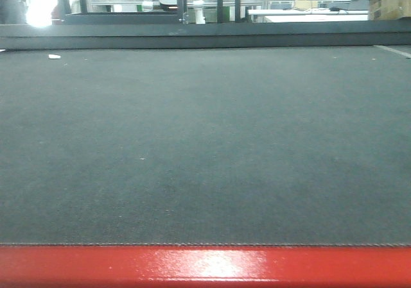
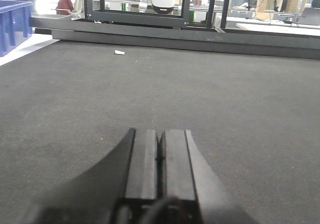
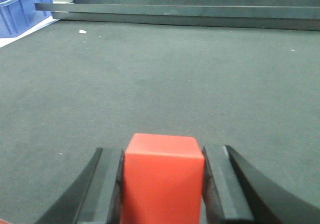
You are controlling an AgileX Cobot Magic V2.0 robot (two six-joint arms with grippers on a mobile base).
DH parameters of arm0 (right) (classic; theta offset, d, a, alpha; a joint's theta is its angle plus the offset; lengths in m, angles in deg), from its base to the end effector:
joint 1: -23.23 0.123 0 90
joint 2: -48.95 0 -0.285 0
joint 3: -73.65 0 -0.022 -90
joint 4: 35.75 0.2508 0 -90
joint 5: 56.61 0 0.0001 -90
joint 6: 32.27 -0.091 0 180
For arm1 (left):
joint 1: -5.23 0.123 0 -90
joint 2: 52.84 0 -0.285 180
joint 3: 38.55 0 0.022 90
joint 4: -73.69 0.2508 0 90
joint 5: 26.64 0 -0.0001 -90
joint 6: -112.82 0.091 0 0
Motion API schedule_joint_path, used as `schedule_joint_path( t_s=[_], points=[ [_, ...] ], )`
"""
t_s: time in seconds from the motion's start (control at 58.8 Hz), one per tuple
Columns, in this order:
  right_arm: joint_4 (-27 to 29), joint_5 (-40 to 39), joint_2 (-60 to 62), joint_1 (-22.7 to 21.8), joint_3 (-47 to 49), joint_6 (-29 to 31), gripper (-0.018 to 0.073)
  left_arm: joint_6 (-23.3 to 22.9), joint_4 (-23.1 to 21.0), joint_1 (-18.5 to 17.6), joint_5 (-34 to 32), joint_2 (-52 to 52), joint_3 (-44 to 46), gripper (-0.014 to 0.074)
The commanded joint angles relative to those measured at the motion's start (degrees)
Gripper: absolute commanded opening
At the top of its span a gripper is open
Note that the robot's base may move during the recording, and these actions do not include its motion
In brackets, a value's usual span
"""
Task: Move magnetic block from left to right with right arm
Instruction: 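Hold the red cube raised in the right gripper, then drive the base away from the first table carrying the cube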
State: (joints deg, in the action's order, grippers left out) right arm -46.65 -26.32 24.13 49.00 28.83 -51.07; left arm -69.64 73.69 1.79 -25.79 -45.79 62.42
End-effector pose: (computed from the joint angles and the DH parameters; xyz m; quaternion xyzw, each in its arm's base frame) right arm 0.0561 0.0174 0.3355 -0.0782 0.7588 0.1601 0.6264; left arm 0.0566 -0.0034 0.2018 0.0059 0.6879 -0.0374 0.7248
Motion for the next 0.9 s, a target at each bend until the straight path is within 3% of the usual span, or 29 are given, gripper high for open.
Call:
schedule_joint_path(
  t_s=[0.0, 0.884],
  points=[
    [-1.26, -4.71, -0.45, -0.27, 1.60, 0.55, 0.0171, -0.25, 0.00, 0.04, -5.20, -0.78, -0.53, -0.0116],
    [-1.26, -4.71, -0.45, -0.27, 1.60, 0.55, 0.0171, -0.25, 0.00, 0.04, -5.20, -0.78, -0.53, -0.0116]
  ],
)
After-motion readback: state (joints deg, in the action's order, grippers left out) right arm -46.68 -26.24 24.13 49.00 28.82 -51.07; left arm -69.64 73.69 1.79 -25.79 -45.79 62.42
